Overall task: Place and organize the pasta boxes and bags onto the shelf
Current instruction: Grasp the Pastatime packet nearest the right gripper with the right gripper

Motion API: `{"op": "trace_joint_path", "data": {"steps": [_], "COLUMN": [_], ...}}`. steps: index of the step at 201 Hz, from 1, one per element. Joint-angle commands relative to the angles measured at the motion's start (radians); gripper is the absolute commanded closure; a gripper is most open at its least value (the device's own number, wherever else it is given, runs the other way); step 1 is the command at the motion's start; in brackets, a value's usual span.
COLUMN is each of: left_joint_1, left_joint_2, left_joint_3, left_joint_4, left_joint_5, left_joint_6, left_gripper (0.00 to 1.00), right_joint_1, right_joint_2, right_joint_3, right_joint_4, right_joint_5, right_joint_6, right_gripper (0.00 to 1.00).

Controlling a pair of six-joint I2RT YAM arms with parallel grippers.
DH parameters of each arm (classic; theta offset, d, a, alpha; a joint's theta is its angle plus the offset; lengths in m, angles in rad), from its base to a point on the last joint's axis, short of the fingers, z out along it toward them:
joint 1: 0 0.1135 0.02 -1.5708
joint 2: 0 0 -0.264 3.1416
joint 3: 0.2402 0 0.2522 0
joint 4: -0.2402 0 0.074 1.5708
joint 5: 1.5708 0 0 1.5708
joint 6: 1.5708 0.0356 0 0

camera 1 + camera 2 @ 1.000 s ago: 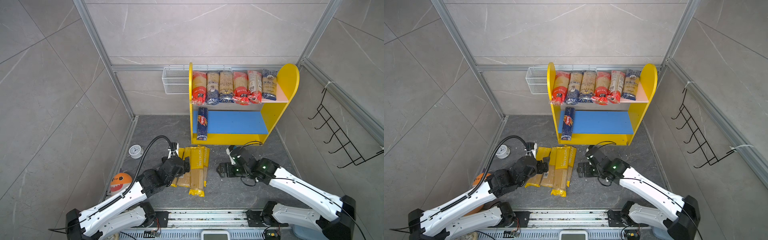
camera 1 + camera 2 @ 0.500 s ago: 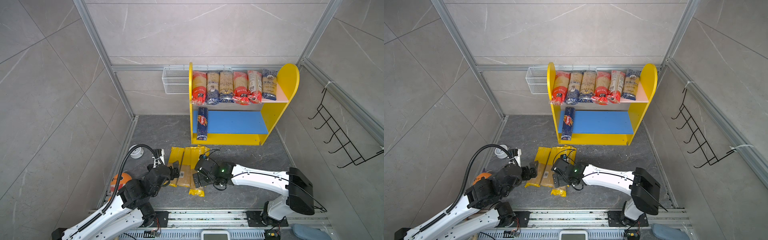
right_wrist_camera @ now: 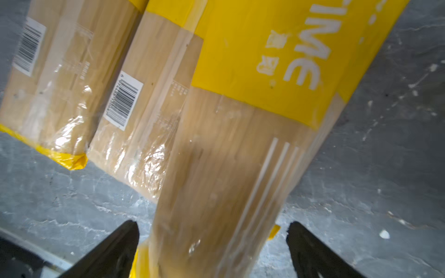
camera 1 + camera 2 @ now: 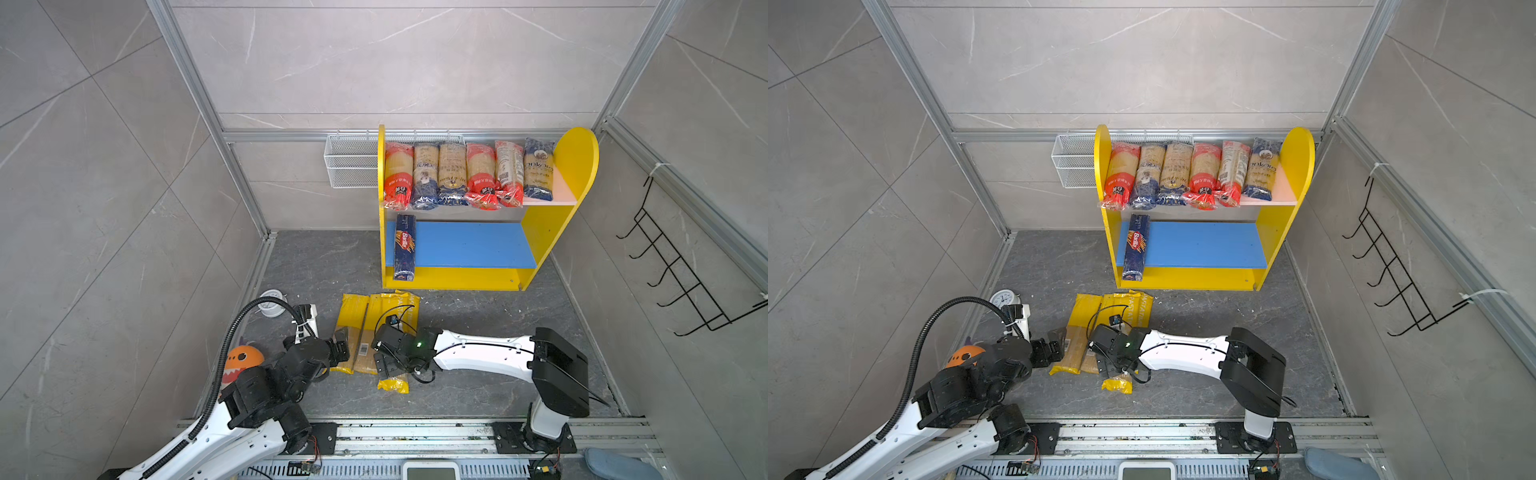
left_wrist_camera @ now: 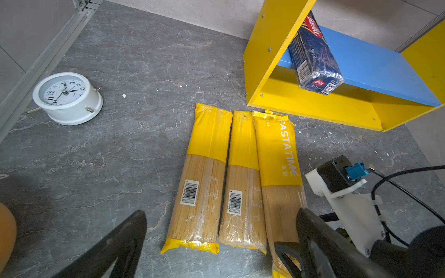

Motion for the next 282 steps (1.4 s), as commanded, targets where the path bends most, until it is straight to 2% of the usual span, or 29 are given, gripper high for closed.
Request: {"op": "trace_joint_path", "data": {"steps": [1,86,125,134,151,164,191,258,282], "left_joint_1": [0.002,0.002,0.002,0.002,0.001,0.002,0.002,0.002,0.002], "left_joint_2": [-0.007,-0.012,-0.022,-0.023,-0.02,-0.012,0.005,0.035,0.057], "left_joint_3": [0.018,0.027,0.025,0.02,0.015,0.017,0.024,0.016,0.017], "left_joint_4": [-0.042,-0.051,-0.056,-0.05,-0.041,-0.037,-0.039,-0.017,-0.007], "left_joint_5": [-0.035,-0.017,-0.019,-0.017,-0.016,-0.014,-0.014,-0.01,-0.008], "left_joint_6": [-0.021,-0.014,-0.013,-0.014,-0.014,-0.012,-0.013,-0.021,-0.025], "left_gripper": [0.0,0.0,0.0,0.0,0.0,0.0,0.0,0.0,0.0], "right_joint_1": [0.009,0.008,0.008,0.008,0.008,0.009,0.009,0.008,0.009], "right_joint_2": [0.043,0.118,0.132,0.127,0.114,0.105,0.089,0.048,0.029], "right_joint_3": [0.036,0.062,0.06,0.052,0.034,0.019,-0.009,-0.064,-0.082], "right_joint_4": [-0.011,-0.038,-0.031,-0.026,-0.014,-0.005,0.022,0.073,0.088], "right_joint_5": [0.009,0.02,0.0,-0.003,0.0,0.001,-0.011,-0.025,-0.024], "right_joint_6": [0.015,0.036,0.037,0.035,0.041,0.043,0.044,0.029,0.023], "right_gripper": [0.0,0.0,0.06,0.14,0.36,0.46,0.56,0.94,0.99]}}
